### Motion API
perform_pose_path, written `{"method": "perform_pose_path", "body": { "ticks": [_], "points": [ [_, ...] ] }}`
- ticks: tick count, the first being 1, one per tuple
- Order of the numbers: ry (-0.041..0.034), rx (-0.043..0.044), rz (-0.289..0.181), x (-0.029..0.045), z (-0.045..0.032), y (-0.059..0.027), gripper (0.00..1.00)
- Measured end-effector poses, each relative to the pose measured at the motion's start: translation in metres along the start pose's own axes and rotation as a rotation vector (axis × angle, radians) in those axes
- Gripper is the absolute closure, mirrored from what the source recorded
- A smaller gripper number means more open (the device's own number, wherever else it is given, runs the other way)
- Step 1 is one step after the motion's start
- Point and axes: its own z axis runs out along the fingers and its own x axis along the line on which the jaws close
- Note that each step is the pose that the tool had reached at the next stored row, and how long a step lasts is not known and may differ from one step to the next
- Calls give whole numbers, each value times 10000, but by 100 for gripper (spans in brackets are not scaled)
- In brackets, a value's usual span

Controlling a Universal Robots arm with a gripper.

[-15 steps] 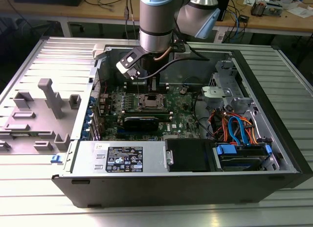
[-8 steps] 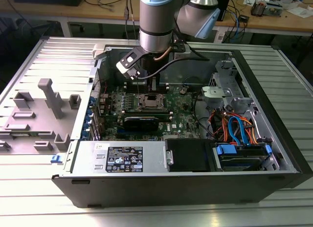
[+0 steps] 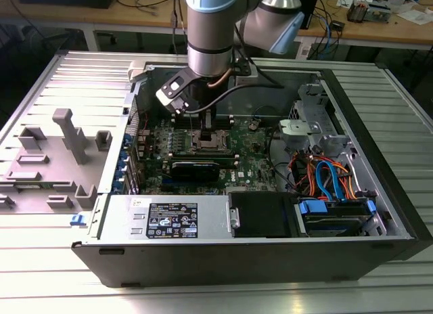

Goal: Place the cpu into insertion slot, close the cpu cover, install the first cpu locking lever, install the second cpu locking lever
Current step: 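Close the cpu cover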

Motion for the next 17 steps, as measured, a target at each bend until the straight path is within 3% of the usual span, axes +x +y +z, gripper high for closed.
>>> {"method": "perform_pose_path", "body": {
  "ticks": [4, 17],
  "points": [
    [28, -10, -163, 2, 53, -72, 89],
    [29, -17, -296, 83, 109, -104, 89]
  ]
}}
